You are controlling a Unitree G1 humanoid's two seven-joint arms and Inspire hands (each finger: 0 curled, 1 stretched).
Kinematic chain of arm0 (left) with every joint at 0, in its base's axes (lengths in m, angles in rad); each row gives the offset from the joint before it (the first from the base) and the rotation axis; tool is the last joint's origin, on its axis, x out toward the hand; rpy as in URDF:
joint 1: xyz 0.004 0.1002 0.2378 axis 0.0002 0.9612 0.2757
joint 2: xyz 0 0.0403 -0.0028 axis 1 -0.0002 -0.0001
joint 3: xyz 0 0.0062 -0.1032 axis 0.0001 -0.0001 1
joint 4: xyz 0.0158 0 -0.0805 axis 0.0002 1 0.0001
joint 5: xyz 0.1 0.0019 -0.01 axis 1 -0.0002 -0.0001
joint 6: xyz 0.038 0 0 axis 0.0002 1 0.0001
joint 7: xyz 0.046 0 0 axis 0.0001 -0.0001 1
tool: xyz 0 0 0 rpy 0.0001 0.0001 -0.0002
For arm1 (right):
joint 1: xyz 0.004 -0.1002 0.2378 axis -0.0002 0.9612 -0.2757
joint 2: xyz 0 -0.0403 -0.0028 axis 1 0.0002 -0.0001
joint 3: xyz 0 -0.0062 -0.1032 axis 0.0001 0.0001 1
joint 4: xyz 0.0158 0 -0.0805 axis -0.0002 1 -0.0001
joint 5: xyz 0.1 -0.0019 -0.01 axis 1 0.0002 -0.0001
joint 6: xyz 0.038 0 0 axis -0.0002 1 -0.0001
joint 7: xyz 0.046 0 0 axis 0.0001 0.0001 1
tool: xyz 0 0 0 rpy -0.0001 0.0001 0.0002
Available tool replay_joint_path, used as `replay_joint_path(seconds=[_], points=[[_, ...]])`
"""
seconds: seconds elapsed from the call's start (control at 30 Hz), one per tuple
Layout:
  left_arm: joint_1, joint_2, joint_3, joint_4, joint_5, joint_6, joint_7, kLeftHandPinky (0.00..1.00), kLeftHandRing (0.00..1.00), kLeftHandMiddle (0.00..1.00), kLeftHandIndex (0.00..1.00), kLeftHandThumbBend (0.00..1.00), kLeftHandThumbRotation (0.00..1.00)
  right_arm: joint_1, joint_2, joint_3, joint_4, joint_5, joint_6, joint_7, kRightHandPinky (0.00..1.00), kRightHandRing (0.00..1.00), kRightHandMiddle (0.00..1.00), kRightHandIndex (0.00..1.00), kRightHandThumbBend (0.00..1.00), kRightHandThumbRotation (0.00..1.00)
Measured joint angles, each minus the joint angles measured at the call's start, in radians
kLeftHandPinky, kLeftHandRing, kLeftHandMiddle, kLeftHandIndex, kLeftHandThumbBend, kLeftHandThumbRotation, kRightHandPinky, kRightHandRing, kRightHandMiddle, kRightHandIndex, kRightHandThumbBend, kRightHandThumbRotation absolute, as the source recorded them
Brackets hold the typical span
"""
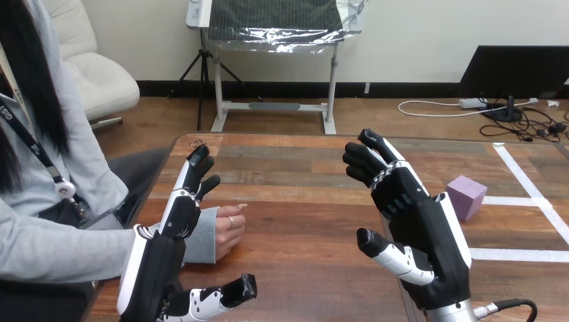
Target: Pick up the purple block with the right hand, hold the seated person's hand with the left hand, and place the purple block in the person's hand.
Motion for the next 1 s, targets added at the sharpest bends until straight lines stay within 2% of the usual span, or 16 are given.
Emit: replay_joint_path(seconds=[0.33,1.0], points=[[0.001,-0.001,-0.002,-0.006,-0.021,0.007,-0.01,0.9,0.96,0.99,0.97,1.0,0.62,-0.002,0.0,-0.003,0.023,-0.017,-0.009,-0.009,0.87,0.87,0.87,0.9,1.0,0.53],[0.005,-0.014,0.019,-0.032,-0.012,0.023,-0.014,0.87,0.94,0.98,0.96,1.0,0.64,-0.007,0.0,-0.005,0.051,-0.021,-0.015,-0.011,0.87,0.87,0.87,0.9,1.0,0.53]])
